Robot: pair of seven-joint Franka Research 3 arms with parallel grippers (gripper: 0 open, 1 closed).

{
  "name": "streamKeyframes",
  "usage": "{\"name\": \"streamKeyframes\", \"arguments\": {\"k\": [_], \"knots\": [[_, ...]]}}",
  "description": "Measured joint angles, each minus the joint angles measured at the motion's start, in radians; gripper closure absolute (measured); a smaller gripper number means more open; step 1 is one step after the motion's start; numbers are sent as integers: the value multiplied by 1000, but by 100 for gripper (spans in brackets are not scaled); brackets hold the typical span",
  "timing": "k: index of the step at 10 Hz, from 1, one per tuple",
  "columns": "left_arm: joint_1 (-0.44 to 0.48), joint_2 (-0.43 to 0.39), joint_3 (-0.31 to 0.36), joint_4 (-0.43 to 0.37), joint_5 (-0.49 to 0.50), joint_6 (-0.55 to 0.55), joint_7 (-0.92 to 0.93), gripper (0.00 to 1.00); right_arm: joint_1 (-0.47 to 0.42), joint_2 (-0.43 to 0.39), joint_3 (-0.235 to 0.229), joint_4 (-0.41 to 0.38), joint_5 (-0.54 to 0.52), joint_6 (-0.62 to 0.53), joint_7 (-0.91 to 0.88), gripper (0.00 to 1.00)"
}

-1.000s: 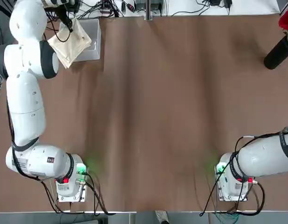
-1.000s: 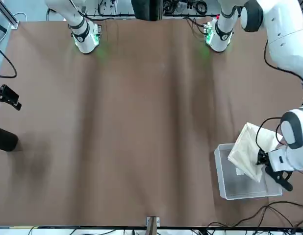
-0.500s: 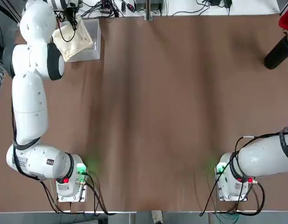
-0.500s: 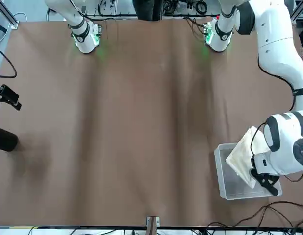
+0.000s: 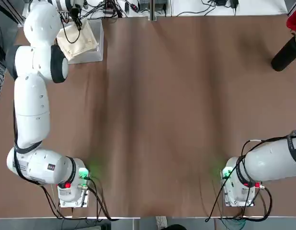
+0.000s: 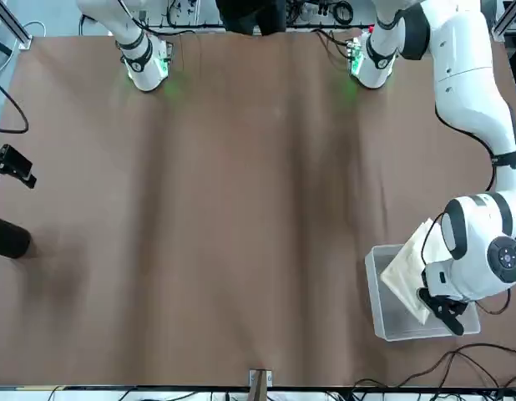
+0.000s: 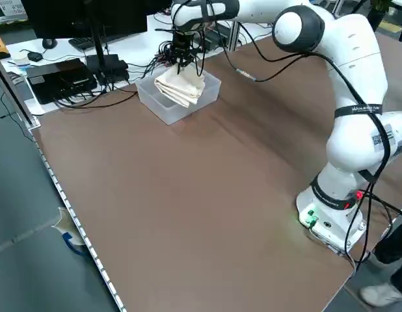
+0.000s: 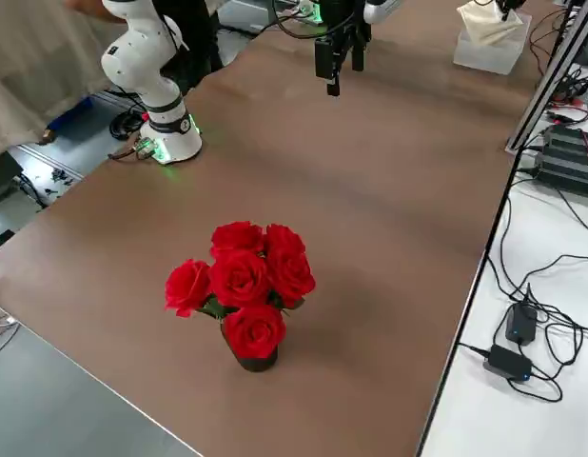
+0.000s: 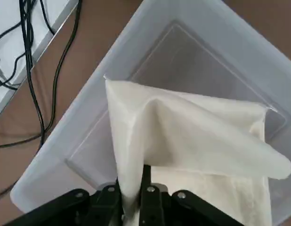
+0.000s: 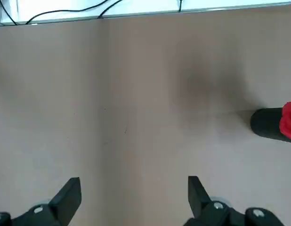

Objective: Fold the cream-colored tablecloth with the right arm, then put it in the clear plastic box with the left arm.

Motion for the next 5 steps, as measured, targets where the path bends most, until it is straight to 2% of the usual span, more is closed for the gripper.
{"name": "streamKeyframes", "arguments": {"k": [3, 5], "knots": [[-5, 9, -25, -3, 0, 57, 41, 83, 0, 0, -1, 0, 0, 0, 0, 0], [-6, 22, -35, -3, -1, 92, 33, 76, 0, 0, -1, 0, 0, 0, 0, 0]]}}
